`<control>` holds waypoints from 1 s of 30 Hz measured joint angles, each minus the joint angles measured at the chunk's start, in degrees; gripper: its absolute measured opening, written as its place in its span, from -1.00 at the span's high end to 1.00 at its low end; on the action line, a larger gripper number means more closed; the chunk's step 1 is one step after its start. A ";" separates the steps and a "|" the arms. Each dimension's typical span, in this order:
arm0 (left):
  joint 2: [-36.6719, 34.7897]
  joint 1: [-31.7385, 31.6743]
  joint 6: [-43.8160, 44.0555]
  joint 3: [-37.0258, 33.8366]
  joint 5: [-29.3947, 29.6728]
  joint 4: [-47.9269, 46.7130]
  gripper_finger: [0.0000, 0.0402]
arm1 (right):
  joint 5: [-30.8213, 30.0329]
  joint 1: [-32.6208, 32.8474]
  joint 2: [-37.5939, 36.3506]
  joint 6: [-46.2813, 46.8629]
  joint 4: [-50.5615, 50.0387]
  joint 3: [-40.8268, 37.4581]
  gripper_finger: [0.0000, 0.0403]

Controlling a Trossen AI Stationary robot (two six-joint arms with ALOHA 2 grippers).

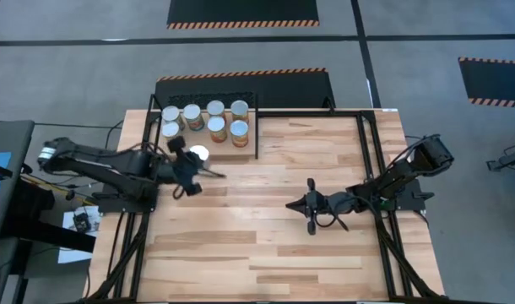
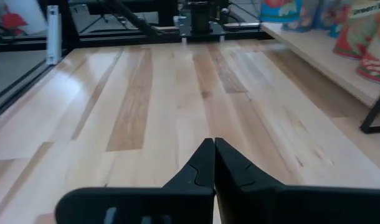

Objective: Pick and place cans onto a shelf
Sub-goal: Put the canned tomatoes on the shelf aligned with the other canned tomatoes on the shelf

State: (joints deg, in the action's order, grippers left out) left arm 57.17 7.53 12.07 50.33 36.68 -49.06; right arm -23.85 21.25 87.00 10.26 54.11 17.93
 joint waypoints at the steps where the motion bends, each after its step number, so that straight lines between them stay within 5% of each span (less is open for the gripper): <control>1: -1.95 -1.72 0.14 -1.80 0.13 0.58 1.00 | -0.91 0.26 0.00 0.00 0.00 0.00 0.92; 7: -9.43 -12.50 -3.33 -8.80 -0.61 7.05 1.00 | -2.41 0.04 0.00 -0.02 0.13 0.00 0.92; 11: -10.80 -19.92 -6.14 -10.90 -6.79 11.97 1.00 | -2.41 -0.44 0.00 0.26 0.66 0.00 0.91; 30: 0.58 -34.58 -9.52 -11.98 -10.99 23.48 1.00 | -2.41 -0.28 0.00 0.42 0.08 0.00 0.92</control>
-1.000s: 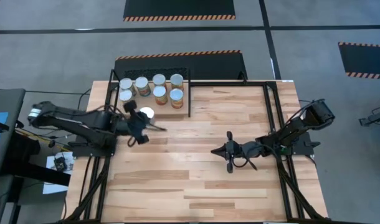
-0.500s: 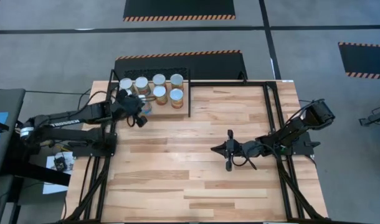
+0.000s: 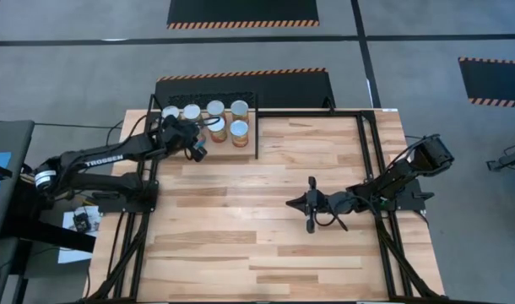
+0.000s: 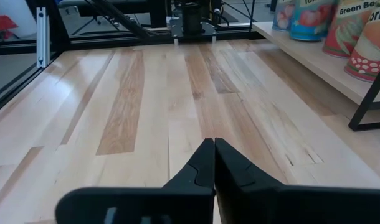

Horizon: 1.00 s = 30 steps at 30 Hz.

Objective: Pick and place cans onto a shelf
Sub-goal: Put the canned tomatoes on the shelf aligned with the other canned tomatoes on the shelf, then return to Home Position

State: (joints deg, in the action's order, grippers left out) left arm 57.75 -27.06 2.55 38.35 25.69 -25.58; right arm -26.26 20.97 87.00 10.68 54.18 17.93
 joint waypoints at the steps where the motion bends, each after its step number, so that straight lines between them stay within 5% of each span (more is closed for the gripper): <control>1: 0.48 -0.24 -0.26 0.00 -0.02 0.10 1.00 | 0.01 0.00 0.00 0.00 -0.09 0.00 0.92; 30: 2.22 -1.43 -6.59 0.00 1.64 5.26 0.79 | 0.04 0.00 0.00 0.55 -0.16 0.00 0.91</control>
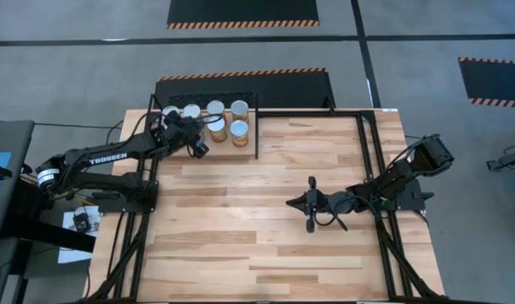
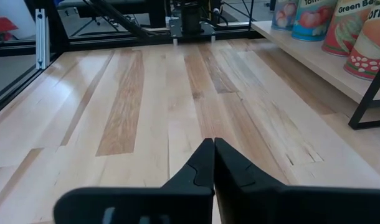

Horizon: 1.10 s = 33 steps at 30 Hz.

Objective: Pick and place cans onto a shelf
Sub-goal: Return to Home Position

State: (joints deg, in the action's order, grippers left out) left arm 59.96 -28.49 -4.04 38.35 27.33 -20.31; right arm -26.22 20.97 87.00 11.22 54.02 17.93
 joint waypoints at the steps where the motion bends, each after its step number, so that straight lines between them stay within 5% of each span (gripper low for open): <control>1: 0.00 0.00 -0.28 0.08 -0.03 0.53 0.79 | -0.02 0.00 0.00 0.00 0.00 0.00 0.90; 15: -2.52 9.13 -0.54 3.08 -1.55 1.18 0.97 | 0.20 0.38 0.00 0.98 -1.64 -0.02 0.90; 27: -3.85 22.87 0.18 -12.23 -6.32 31.22 0.98 | -1.18 1.44 -0.02 -0.86 -2.05 -0.02 0.90; 33: -5.25 26.95 -0.65 -17.71 -6.10 39.08 0.98 | -1.38 0.92 -0.05 -1.85 -3.47 -0.02 0.89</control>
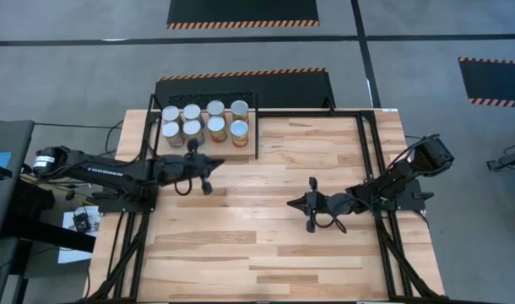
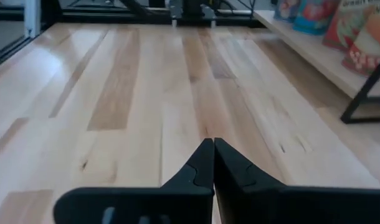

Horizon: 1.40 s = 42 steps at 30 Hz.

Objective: Pick and place cans onto a shelf
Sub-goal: Return to Home Position

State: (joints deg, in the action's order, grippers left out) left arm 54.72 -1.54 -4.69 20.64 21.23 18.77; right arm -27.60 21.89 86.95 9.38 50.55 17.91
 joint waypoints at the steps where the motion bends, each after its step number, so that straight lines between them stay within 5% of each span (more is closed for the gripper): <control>1: -0.33 0.41 -0.02 -0.95 0.00 0.93 0.98 | -0.01 0.02 -0.11 -0.72 -0.38 0.00 0.90; 10: -3.69 3.93 1.49 -10.76 -0.07 12.34 0.98 | 0.03 -0.06 -8.03 -8.91 -6.42 0.00 0.89; 19: -11.96 4.17 0.85 -14.44 -6.34 12.06 0.98 | 0.90 -5.82 -30.62 -12.53 -26.88 0.00 0.89; 27: -22.74 3.97 0.39 -19.56 -7.48 11.63 0.98 | 14.45 -13.22 -47.53 -16.29 -38.04 0.00 0.92; 42: -46.69 3.97 1.91 -20.01 -7.52 -12.16 0.98 | 15.00 -19.32 -71.51 -16.06 -37.69 -15.93 0.92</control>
State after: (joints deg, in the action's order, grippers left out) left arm 8.03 2.44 -2.78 0.62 13.71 6.60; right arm -12.60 2.57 15.43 -6.69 12.86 1.99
